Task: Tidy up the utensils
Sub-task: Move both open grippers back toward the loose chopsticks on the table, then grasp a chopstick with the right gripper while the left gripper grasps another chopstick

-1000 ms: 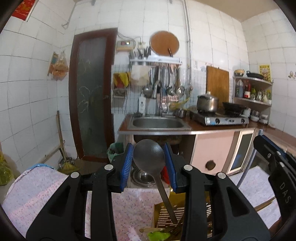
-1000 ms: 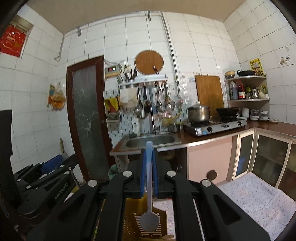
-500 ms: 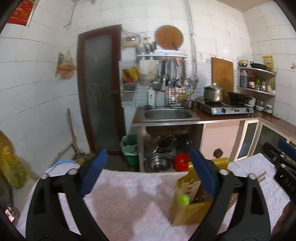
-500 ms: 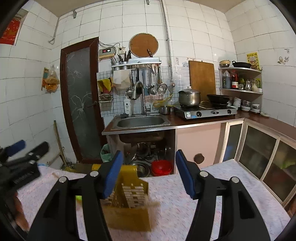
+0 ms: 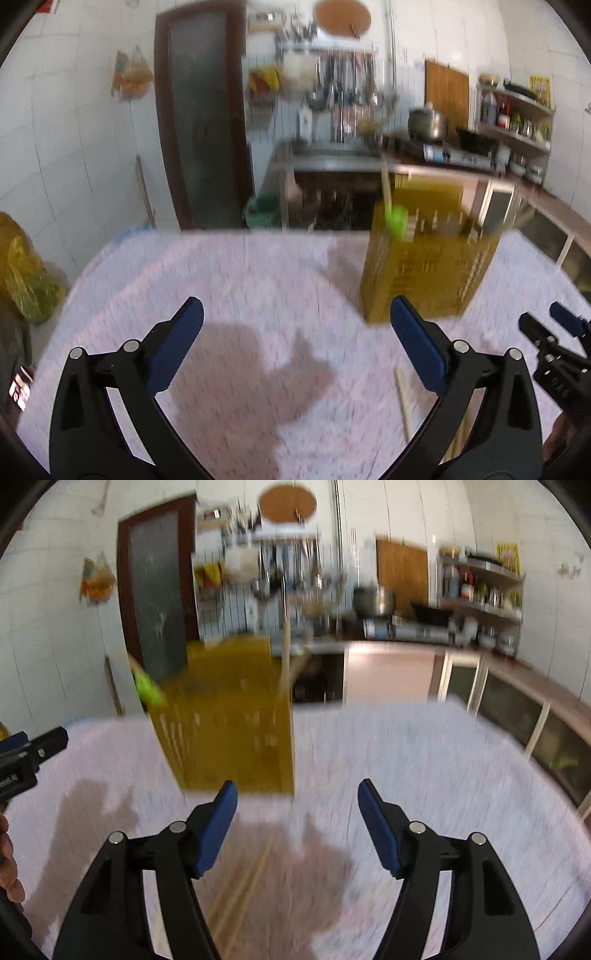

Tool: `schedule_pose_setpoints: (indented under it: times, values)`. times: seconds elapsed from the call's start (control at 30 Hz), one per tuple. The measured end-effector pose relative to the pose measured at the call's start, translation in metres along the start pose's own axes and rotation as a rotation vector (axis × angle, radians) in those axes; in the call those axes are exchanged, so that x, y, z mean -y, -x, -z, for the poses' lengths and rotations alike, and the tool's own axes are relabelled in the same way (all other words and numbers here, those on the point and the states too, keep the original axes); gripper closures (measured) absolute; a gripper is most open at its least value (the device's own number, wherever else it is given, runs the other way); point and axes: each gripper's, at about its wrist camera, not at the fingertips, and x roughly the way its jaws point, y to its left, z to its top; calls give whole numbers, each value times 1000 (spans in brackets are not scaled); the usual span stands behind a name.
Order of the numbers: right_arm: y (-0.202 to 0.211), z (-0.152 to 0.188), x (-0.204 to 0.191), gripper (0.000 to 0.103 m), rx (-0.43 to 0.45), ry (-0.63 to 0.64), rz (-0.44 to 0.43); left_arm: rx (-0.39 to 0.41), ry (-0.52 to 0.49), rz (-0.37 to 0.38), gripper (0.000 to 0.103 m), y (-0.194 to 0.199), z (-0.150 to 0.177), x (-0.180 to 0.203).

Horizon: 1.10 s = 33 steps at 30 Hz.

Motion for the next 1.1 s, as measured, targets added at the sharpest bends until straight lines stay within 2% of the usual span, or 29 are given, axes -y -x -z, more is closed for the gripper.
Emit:
schedule_pose_setpoints:
  times: [0.13,0.33,0.43,0.47,0.6,0.67,0.83,1.1]
  values:
    - [-29,29,-1,36,-114,-5,16,-101,-4,-13,5,-29,31,4]
    - [-47,36,-2,37,-187,-1,21,-186,-1,-27,5,-59,57,7]
    - [-54,40,-2,48,-233,-3,12,-208,5,-18,5,-65,62,7]
    - [-57,43,-5,48,-249,-4,8,-206,5,-16,5,-64,63,7]
    - [-62,43,-13,60,-275,5,-13,-216,-4,-15,5,-67,66,10]
    - [-65,43,-21,65,-282,32,8,-223,-6,-14,5,-67,66,12]
    - [-70,41,-29,92,-295,33,-13,-230,-8,-14,5,-67,67,14]
    - [-55,46,-10,95,-298,31,-35,-270,-6,28,5,-62,66,33]
